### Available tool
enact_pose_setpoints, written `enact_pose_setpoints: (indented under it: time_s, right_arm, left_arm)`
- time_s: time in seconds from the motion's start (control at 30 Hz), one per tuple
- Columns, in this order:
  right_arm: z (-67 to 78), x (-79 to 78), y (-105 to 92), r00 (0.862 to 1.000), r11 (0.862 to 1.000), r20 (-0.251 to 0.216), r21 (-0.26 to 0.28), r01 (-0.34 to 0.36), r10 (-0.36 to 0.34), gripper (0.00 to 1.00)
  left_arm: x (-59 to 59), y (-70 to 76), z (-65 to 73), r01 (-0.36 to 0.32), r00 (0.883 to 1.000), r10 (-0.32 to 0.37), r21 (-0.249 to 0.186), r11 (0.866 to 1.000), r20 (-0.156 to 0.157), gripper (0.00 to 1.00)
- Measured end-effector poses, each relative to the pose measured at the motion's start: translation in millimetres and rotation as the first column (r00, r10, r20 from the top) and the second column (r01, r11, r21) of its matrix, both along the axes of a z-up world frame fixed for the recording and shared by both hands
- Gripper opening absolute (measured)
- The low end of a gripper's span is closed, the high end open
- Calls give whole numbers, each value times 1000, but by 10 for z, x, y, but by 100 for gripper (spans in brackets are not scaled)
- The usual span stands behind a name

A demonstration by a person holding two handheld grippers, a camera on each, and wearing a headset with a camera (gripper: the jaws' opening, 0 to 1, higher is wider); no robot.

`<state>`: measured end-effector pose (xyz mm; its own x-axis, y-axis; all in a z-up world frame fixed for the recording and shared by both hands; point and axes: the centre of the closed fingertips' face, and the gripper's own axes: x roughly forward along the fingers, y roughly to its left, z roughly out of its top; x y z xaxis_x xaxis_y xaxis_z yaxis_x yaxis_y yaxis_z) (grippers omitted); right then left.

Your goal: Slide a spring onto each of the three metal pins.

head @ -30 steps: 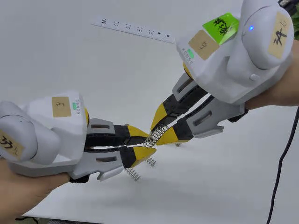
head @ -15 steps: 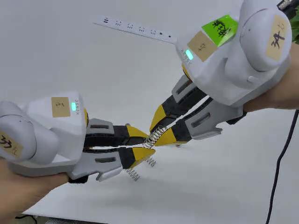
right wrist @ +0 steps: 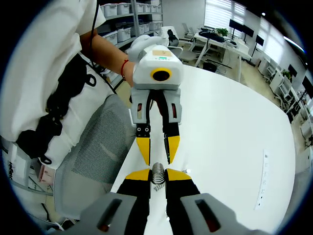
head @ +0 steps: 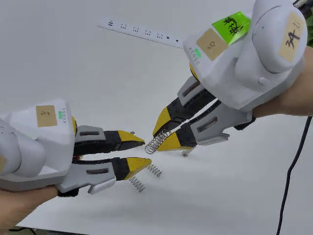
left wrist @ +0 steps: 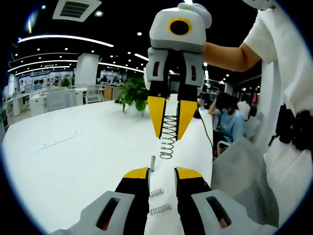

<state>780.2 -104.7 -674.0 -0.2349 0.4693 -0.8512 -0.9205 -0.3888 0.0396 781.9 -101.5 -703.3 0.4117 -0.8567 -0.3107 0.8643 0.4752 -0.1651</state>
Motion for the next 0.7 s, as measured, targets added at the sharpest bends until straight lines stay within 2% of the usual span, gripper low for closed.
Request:
enact_pose_setpoints:
  time_s: [0.23,0.47,0.7]
  right_arm:
    - [-10,118,57,999,1000,27,-6,23,-23,12]
    - [-59,339,132,996,998,65,-13,66,-65,12]
    - [-246,516,200,992,994,93,-46,94,-89,12]
  left_arm:
    - [37,228,-38,-64,998,64,22,998,2,30]
    - [80,430,-121,-119,993,119,52,992,7,44]
    - [99,533,-187,-141,990,141,67,988,-1,53]
